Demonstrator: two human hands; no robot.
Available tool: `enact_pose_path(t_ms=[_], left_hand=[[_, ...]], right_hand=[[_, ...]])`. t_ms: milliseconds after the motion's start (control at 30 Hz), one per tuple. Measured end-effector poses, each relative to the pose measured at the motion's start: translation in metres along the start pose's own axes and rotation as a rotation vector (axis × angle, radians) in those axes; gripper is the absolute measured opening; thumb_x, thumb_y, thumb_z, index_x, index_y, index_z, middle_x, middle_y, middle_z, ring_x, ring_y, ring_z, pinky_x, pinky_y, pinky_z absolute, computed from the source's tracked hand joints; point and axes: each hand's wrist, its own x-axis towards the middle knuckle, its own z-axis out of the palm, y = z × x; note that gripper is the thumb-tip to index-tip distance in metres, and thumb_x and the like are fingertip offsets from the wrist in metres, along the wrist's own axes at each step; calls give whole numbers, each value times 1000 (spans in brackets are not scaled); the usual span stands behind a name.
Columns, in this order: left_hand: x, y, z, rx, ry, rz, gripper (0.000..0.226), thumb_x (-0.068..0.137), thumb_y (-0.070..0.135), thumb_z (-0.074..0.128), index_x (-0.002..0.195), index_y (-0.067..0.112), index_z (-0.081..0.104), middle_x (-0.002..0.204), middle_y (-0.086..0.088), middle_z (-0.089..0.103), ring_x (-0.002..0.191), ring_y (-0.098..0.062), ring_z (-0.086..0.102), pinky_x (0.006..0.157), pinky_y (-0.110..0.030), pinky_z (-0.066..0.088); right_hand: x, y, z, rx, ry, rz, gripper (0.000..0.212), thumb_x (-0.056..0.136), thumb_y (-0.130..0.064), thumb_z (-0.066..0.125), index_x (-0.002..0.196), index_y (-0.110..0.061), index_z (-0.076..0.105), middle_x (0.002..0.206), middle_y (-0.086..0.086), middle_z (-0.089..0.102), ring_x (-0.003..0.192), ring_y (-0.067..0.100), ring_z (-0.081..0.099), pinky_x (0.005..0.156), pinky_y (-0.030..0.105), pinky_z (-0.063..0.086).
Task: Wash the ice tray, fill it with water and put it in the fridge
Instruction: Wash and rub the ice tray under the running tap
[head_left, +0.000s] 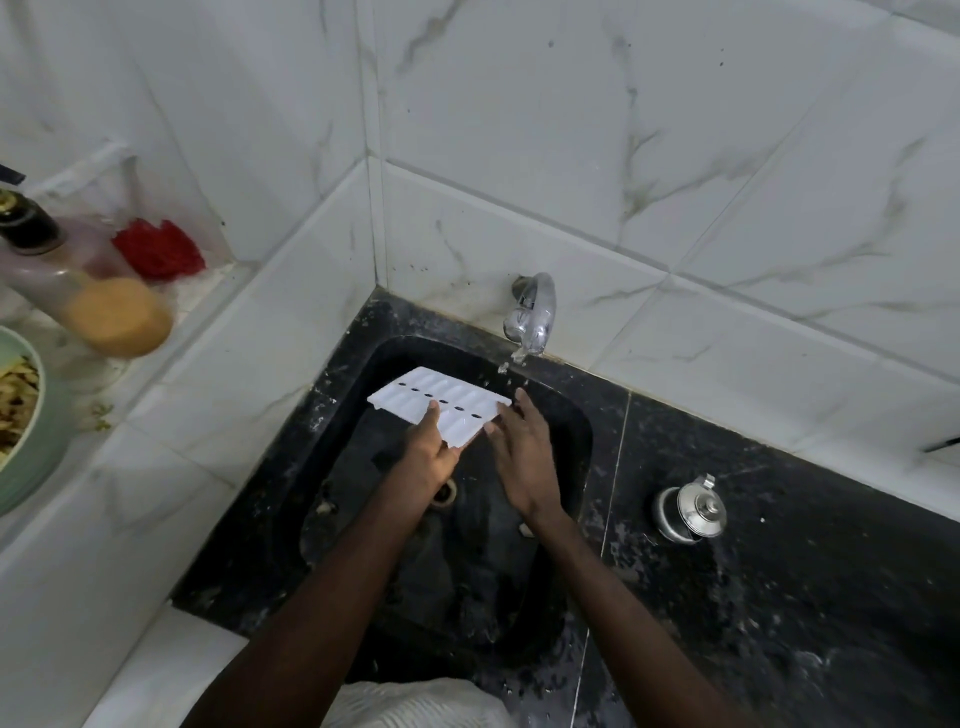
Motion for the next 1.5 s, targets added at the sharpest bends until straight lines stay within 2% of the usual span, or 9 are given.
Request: enact_pose_path(t_ms=[100,267,500,600,667,900,1167,1367,1500], left_hand=[[-4,-4,0,-30,-82,1,52,109,34,50,151,4,46,147,-26,56,132,-41,58,99,-54,53],[-19,-12,2,44,-99,-63,52,106,29,57,151,6,46,133,-21,65,105,-32,69,72,-44,62],[-29,4,10,358,-88,-222,76,92,69,60,134,6,57,121,-23,64,119,-39,57,105,-68,43],[-40,11,18,300,-163,-240,68,96,66,55,109,0,65,85,-20,76,88,-37,69,86,-60,53],[-41,11,21,261,-135,-154,55,101,51,59,121,0,61,95,-18,73,84,-33,70,71,-53,54],[-29,4,27,81,-185,38,42,109,16,51,149,6,47,141,-27,60,113,-39,66,75,-56,60],[-12,12,46,-3,-147,154,42,110,6,46,152,6,45,146,-23,57,130,-39,59,99,-58,52],[-5,18,44,-28,-85,218,44,109,3,47,152,7,45,146,-25,58,131,-43,59,94,-60,56],[-8,14,45,4,-94,218,42,107,4,50,149,10,49,142,-20,62,127,-38,64,99,-57,55]], right_hand=[[5,-11,-6,210,150,169,55,107,-39,54,153,-9,46,162,9,39,142,18,46,119,37,38],[17,-21,-17,471,209,323,56,98,-15,70,150,-10,51,137,4,65,115,9,60,99,27,51],[7,-18,-10,234,171,-27,40,88,-1,72,125,-18,73,123,-3,73,112,7,67,95,23,55],[-7,-19,-8,188,90,-210,34,94,-5,71,125,-18,73,125,-4,72,115,3,65,98,20,51],[-13,-17,-8,178,102,-322,32,96,-3,68,125,-15,72,127,-3,71,119,3,64,101,19,49],[-11,-8,-12,66,202,-300,29,97,3,60,121,-14,60,130,-4,56,118,9,56,94,24,49],[21,13,-24,-196,153,-218,27,100,-22,65,126,-22,57,148,2,44,134,19,46,98,35,54],[29,7,-30,-400,-16,-411,46,90,-7,61,135,-20,56,155,12,41,138,32,45,107,43,50],[40,7,-39,-381,121,-188,54,85,0,62,134,-23,55,157,13,37,138,34,45,104,45,53]])
